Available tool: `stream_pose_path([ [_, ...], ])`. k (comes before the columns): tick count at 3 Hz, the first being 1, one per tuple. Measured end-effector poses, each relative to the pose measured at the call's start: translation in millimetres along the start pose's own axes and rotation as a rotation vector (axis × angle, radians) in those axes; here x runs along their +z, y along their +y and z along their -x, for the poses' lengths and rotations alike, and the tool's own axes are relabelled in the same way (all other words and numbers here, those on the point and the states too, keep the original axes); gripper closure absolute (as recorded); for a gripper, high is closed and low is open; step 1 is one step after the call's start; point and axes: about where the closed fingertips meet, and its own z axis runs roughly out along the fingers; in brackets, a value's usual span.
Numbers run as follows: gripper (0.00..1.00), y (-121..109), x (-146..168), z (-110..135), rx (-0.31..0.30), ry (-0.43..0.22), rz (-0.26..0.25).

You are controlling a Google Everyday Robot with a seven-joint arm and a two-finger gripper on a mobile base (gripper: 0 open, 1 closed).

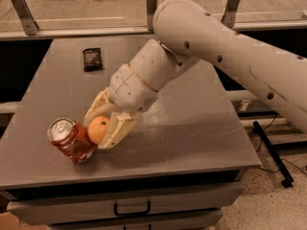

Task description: Move orange near coke can

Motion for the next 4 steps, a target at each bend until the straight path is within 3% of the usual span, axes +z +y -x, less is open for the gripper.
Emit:
stream_pose_path([
  [1,0.12,-5.4,9.7,-3.5,0.002,0.011,-0.003],
  [2,0.00,-10.5,15.2,-8.0,0.005,0.022,-0.007],
  [4,0.00,-18.1,17.6,-16.5,0.022,0.038,-0.019],
])
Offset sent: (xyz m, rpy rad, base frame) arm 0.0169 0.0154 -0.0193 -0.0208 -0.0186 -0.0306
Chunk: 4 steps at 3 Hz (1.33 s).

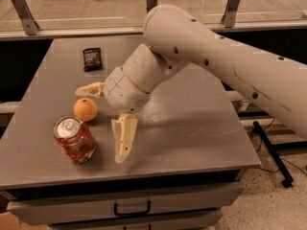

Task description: Move orange near coke can

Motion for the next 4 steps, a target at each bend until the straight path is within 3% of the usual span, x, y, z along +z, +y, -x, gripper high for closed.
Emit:
stream_pose_path([
  [2,0.00,-9.8,-2.3,-12.7,0.024,0.024,-0.015],
  [4,0.00,-53.9,-40.5,-46.7,0.123,0.054,-0.109],
])
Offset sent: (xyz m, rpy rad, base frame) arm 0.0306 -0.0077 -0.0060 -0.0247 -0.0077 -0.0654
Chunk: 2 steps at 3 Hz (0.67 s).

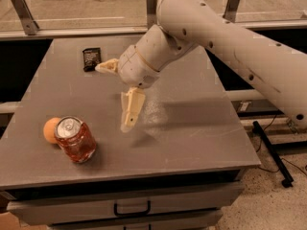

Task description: Move orange near coke can

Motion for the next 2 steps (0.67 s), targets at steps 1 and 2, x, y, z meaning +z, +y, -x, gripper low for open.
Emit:
stream_pose_path([
  [1,0.00,-30.8,-26.6,-6.9,0.053,-0.003,-0.053],
  [2,0.00,-68.5,-81.4,-10.2,0.135,0.010,-0.180],
])
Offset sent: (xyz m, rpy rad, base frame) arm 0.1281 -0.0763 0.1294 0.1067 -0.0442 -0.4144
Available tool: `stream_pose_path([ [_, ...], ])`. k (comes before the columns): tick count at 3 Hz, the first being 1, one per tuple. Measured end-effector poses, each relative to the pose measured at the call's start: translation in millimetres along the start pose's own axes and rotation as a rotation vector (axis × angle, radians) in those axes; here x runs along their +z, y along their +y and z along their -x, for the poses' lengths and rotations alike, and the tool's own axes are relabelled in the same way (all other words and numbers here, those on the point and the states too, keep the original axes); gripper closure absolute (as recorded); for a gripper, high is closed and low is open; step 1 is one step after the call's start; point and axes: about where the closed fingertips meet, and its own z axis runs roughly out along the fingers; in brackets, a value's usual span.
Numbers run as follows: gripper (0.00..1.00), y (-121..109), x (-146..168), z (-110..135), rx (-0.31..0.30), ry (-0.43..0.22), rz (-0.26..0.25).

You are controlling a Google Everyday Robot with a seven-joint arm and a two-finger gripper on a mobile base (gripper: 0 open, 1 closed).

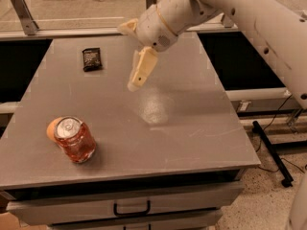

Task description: Move orange near coke can

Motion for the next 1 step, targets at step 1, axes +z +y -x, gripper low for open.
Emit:
stream_pose_path([
  [1,0.00,-36.8,-50.9,0.8,0.101,0.042,-0.132],
])
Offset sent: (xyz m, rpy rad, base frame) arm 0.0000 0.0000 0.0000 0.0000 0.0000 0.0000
